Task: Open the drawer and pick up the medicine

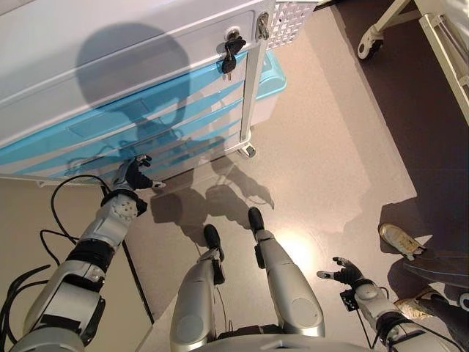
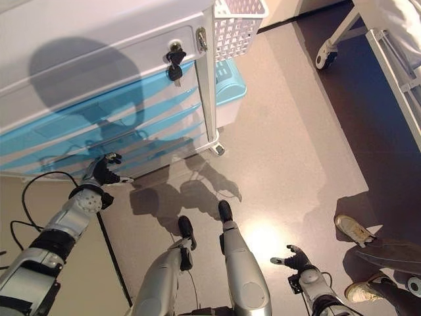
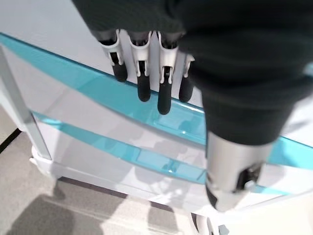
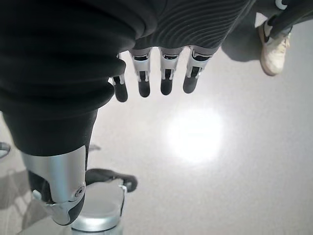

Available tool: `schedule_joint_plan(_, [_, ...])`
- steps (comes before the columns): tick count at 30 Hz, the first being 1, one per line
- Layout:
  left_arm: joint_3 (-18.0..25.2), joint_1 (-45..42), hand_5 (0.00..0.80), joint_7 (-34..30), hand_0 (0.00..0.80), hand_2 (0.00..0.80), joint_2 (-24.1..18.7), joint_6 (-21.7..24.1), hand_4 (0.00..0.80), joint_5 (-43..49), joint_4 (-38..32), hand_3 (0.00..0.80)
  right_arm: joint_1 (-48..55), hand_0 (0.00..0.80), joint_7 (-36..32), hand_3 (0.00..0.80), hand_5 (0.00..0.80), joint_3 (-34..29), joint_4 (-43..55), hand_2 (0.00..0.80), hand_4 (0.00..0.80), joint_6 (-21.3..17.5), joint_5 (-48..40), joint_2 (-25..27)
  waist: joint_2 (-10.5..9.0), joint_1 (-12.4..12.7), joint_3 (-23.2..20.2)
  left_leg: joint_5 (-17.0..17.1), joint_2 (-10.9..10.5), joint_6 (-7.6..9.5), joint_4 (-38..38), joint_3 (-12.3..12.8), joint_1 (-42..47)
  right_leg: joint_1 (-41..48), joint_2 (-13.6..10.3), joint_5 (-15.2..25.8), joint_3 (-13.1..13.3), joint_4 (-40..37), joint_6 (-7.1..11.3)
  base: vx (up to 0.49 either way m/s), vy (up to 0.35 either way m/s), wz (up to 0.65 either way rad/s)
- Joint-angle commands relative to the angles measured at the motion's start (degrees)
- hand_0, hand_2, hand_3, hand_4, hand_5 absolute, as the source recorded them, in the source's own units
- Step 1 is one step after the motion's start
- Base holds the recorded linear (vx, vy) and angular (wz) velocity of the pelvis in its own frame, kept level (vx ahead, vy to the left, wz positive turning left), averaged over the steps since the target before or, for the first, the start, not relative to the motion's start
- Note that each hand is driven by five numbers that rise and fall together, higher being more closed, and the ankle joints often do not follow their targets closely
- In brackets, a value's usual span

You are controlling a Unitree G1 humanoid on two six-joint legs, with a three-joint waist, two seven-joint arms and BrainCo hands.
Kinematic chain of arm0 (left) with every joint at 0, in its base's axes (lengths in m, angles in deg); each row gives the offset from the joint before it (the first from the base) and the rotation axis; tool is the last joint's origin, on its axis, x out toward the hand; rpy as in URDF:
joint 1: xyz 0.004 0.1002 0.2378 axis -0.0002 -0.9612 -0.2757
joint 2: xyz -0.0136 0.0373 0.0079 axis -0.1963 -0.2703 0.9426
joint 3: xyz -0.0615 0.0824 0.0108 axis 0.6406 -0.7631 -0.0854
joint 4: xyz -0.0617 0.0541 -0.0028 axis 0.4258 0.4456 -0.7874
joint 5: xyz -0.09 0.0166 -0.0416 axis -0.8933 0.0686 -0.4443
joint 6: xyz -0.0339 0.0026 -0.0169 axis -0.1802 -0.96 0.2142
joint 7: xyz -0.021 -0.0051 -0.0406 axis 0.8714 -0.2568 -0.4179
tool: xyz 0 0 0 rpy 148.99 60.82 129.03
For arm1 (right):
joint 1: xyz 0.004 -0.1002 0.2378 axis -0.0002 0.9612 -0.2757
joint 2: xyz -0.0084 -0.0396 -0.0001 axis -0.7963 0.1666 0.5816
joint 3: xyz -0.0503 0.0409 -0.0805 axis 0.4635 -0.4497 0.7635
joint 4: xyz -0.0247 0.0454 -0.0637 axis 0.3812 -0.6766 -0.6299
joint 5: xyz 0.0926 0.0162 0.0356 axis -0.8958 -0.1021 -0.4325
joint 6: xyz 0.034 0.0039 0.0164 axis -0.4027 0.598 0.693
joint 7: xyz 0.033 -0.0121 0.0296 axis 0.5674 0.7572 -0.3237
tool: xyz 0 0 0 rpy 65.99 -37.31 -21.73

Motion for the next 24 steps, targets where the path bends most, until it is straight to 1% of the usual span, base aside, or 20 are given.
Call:
schedule_joint_plan(1, [5.05,-1.18,0.0,2.77,0.0,0.0,-1.2,2.09,0.0,-3.8,-2.14,0.0,2.34,0.0,0.96,0.0,0.0,1.91,-1.96,0.0,0.0,-0.59,-1.77,0.42,-0.65,-0.17,-3.24,-5.13,-1.9,3.28,6.98,-0.84,-2.54,-0.64,-1.34,2.4,0.21,-1.73,4.28,0.0,0.0,0.0])
schedule_joint_plan(4, [6.0,-4.93,0.0,2.38,0.0,0.0,2.19,2.64,0.0,-6.18,-4.09,0.0,2.29,0.0,1.33,0.0,0.0,1.28,-1.89,0.0,0.0,-0.64,-1.94,0.41,-0.39,0.21,-3.16,-5.11,-2.25,3.25,7.14,-1.81,-2.65,-0.4,-1.47,1.9,-0.74,-1.21,4.0,0.016,-0.034,0.06])
schedule_joint_plan(5, [6.02,-4.96,0.0,2.38,0.0,0.0,2.19,2.63,0.0,-6.17,-4.11,0.0,2.29,0.0,1.33,0.0,0.0,1.29,-1.89,0.0,0.0,-0.65,-1.94,0.42,-0.37,0.18,-3.18,-5.11,-2.26,3.25,7.14,-1.84,-2.67,-0.41,-1.48,1.89,-0.76,-1.21,3.99,0.028,-0.047,0.11])
schedule_joint_plan(6, [6.65,-7.76,0.0,2.13,0.0,0.0,4.67,3.16,0.0,-7.46,-5.78,0.0,2.33,0.0,1.77,0.0,0.0,0.56,-1.62,0.0,0.0,-0.68,-2.14,0.41,-0.15,0.51,-3.22,-5.01,-2.57,3.15,7.05,-2.66,-2.58,0.04,-1.7,1.56,-1.49,-0.94,3.8,0.034,-0.051,0.13])
schedule_joint_plan(10, [7.59,-13.17,0.0,1.25,0.0,0.0,7.79,4.3,0.0,-8.78,-8.71,0.0,2.46,0.0,2.32,0.0,0.0,-0.47,-1.7,0.0,0.0,-0.96,-2.09,0.5,0.35,1.46,-3.62,-4.77,-2.99,2.86,6.78,-4.4,-2.07,1.19,-2.17,1.1,-3.12,-0.83,3.5,0.042,-0.059,0.26])
schedule_joint_plan(12, [7.76,-15.22,0.0,0.1,0.0,0.0,8.44,5.17,0.0,-9.48,-8.97,0.0,2.56,0.0,2.38,0.0,0.0,-0.7,-1.75,0.0,0.0,-1.11,-2.08,0.37,0.52,1.83,-3.9,-4.58,-3.12,2.74,6.3,-5.15,-1.39,2.12,-2.39,0.96,-3.82,-0.96,3.44,0.047,-0.039,0.23])
schedule_joint_plan(15, [7.55,-16.65,0.0,-1.73,0.0,0.0,9.36,5.91,0.0,-11.08,-7.41,0.0,2.68,0.0,2.37,0.0,0.0,-0.87,-1.74,0.0,0.0,-1.38,-2.0,0.53,0.6,2.14,-4.54,-4.31,-3.18,2.53,5.54,-5.81,-0.64,3.13,-2.54,0.81,-4.3,-1.35,3.42,0.05,-0.039,0.19])
schedule_joint_plan(16, [6.92,-18.07,0.0,-3.92,0.0,0.0,10.05,6.32,0.0,-12.21,-5.17,0.0,2.9,0.0,2.25,0.0,0.0,-0.85,-1.19,0.0,0.0,-1.58,-1.74,0.66,0.77,2.57,-5.37,-3.99,-3.11,2.26,4.39,-6.61,0.61,4.36,-2.64,0.61,-4.97,-1.78,3.42,0.069,-0.044,0.19])
schedule_joint_plan(19, [5.47,-19.57,0.0,-5.47,0.0,0.0,10.72,5.84,0.0,-10.95,-2.0,0.0,3.01,0.0,2.13,0.0,0.0,-0.83,-1.13,0.0,0.0,-1.67,-1.52,0.58,0.91,2.91,-6.6,-3.41,-3.17,1.97,2.88,-7.63,2.37,6.2,-2.92,0.33,-6.07,-2.19,3.39,0.085,-0.045,0.18])
schedule_joint_plan(24, [5.37,-22.12,0.0,-7.87,0.0,0.0,13.44,4.76,0.0,-10.44,5.85,0.0,3.37,0.0,1.63,0.0,0.0,-0.98,-1.22,0.0,0.0,-1.6,-0.62,0.34,1.43,3.71,-9.22,-2.94,-3.36,1.6,-0.53,-9.63,7.97,11.41,-3.19,-1.01,-8.45,-2.8,3.25,0.121,-0.029,0.23])
